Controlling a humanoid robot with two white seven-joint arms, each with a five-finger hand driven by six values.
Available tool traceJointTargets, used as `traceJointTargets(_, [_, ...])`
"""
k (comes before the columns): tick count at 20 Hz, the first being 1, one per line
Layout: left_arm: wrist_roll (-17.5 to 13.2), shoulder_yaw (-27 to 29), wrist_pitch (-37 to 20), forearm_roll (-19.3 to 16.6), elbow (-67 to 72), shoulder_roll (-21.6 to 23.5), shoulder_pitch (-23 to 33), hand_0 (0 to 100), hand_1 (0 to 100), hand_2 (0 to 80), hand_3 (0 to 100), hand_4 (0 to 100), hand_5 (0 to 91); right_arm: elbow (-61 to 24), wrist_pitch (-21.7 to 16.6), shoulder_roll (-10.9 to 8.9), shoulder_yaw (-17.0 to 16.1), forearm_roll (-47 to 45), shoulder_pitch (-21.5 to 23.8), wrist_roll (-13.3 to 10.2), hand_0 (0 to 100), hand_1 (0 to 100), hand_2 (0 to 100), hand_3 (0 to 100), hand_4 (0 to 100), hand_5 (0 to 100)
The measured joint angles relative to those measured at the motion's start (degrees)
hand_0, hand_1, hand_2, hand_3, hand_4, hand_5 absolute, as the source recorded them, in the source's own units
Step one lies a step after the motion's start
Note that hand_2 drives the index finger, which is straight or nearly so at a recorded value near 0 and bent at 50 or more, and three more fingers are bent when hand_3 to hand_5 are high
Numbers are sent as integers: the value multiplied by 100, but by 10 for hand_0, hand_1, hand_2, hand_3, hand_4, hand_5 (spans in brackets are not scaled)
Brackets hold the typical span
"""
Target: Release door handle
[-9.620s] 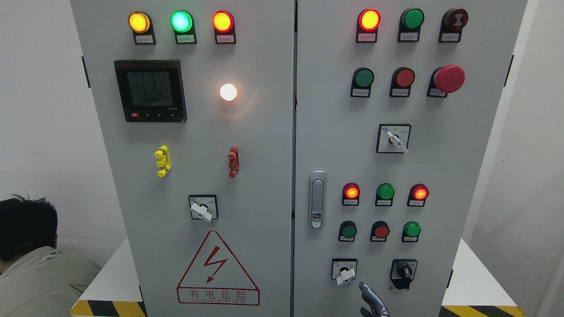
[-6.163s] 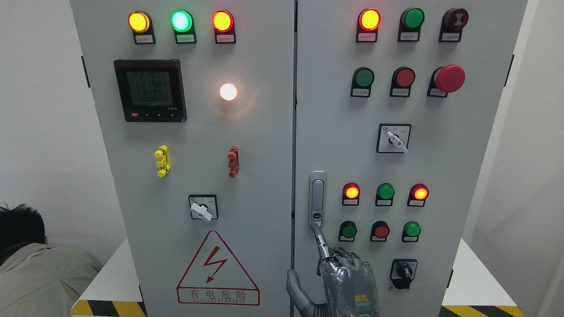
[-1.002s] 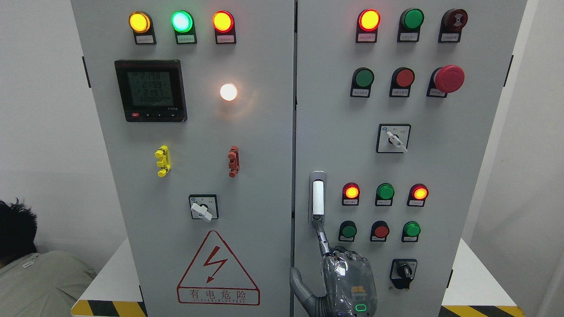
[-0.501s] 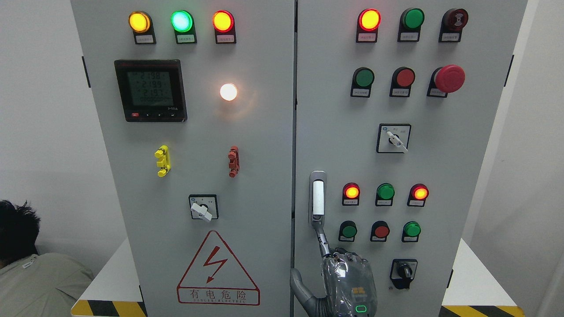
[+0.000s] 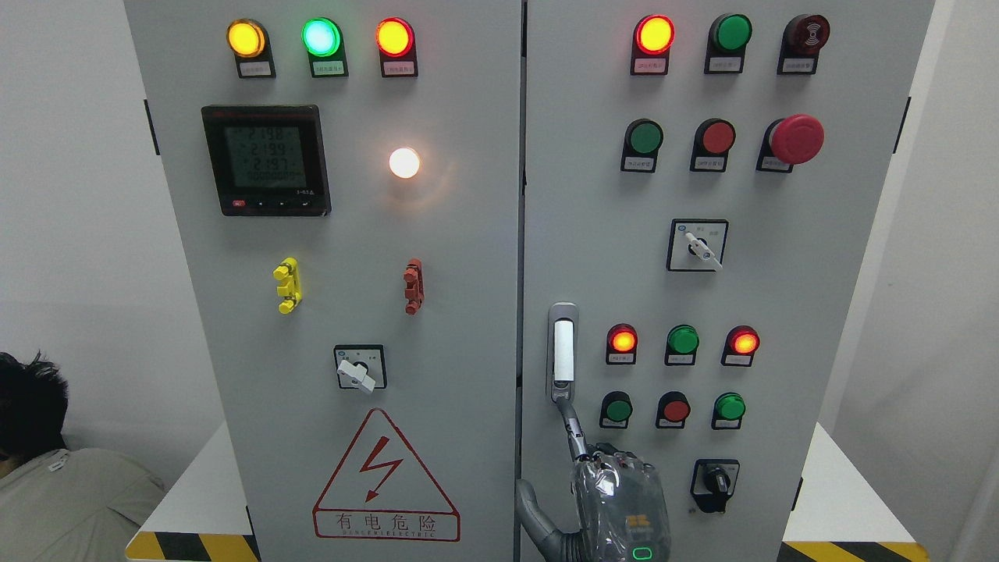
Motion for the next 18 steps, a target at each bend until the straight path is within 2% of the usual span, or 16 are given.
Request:
traceJointTargets(7, [0, 0, 2, 0, 0, 0, 0, 0, 0, 46, 107, 3, 0, -74, -6, -1, 10, -5, 13, -11, 347, 226, 50, 822, 766, 729])
traceJointTargets(10, [0, 0, 2, 0, 0, 0, 0, 0, 0, 46, 106, 3, 0, -133, -26, 0, 15, -11, 40, -18, 360, 232, 83, 820, 763, 723])
traceJointTargets(14, [0, 0, 2, 0, 0, 0, 0, 0, 0, 46, 106, 3, 0, -227, -68, 1, 19, -22, 98, -20, 427, 282, 185, 803, 752, 707])
traceJointTargets(18, [0, 0, 2, 0, 0, 0, 0, 0, 0, 45, 106, 3, 0, -346, -163, 1, 13, -28, 224, -21, 493, 312, 333, 779, 724, 681])
